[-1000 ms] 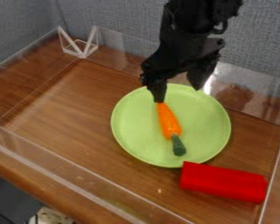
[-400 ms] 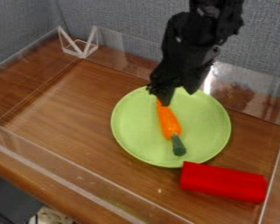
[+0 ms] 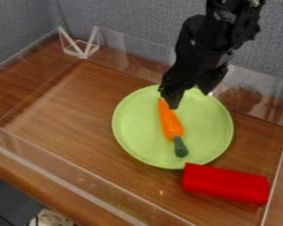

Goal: Put the carrot on the green plate

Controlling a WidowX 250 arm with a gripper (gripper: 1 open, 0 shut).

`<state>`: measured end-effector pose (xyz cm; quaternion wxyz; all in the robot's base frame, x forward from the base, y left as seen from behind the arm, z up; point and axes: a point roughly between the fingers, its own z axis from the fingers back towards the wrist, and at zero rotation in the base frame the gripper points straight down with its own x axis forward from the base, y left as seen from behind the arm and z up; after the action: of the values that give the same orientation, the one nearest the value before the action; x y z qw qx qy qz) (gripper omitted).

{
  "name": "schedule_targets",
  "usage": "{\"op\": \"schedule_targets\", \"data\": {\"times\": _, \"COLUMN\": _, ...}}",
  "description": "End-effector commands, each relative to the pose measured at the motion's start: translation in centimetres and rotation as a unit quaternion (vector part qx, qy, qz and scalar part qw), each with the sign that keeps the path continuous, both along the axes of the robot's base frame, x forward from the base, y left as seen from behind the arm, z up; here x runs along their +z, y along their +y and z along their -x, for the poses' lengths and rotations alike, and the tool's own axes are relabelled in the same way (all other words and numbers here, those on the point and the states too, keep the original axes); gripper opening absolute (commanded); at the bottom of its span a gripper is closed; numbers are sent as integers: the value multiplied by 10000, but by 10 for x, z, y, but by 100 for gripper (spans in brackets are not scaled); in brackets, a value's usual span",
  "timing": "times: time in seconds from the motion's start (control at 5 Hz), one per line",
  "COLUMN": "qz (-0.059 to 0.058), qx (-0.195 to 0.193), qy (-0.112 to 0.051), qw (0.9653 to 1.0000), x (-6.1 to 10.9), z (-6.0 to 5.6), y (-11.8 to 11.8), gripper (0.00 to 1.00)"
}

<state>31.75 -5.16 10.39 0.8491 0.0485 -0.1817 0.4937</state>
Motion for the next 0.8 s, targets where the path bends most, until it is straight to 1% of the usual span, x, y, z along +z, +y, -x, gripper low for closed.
{"op": "schedule_targets", "data": {"times": 0.0, "qz": 114, "qx": -470, "qy": -346, "qw": 9982, "x": 29, "z": 0, "y": 2, "gripper": 100}}
{"op": "schedule_targets", "data": {"times": 0.2, "qz": 114, "qx": -477, "qy": -375, "qw": 9981, "x": 22, "z": 7, "y": 9, "gripper": 100}}
{"op": "schedule_targets", "data": {"times": 0.4, "qz": 133, "qx": -359, "qy": -450, "qw": 9983, "x": 20, "z": 10, "y": 14, "gripper": 100}}
{"op": "schedule_targets", "data": {"times": 0.6, "qz": 85, "qx": -494, "qy": -560, "qw": 9972, "x": 17, "z": 11, "y": 15, "gripper": 100}}
